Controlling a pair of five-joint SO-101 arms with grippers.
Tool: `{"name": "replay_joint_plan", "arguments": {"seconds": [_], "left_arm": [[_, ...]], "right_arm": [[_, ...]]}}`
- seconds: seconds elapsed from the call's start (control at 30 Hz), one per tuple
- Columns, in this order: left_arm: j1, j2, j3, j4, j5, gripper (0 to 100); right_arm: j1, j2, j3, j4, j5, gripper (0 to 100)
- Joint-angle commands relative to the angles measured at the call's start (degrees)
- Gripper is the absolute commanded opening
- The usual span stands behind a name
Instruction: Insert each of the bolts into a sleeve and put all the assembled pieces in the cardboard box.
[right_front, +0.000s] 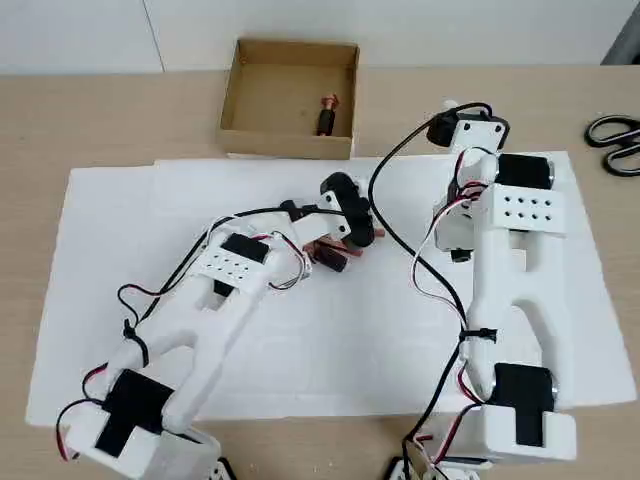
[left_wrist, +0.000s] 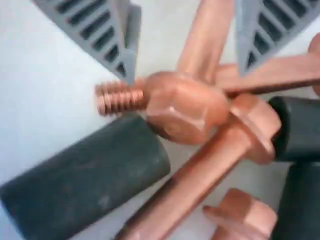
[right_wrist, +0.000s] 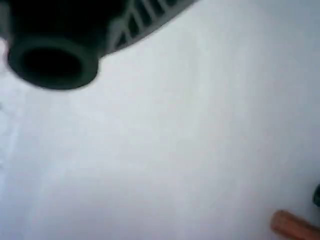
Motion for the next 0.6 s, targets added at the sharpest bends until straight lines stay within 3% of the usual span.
{"name": "replay_joint_plan", "arguments": {"seconds": [0.0,0.4,0.57], "left_arm": [[0.0,0.0,-0.5,-1.3,0.6,13],[0.0,1.6,-0.5,-2.5,0.7,12],[0.0,1.6,-0.5,-2.5,0.7,3]], "right_arm": [[0.5,-2.9,-0.3,-0.7,0.4,0.5],[0.5,-2.9,-0.3,-0.7,0.4,0.5],[0.5,-2.9,-0.3,-0.7,0.4,0.5]]}}
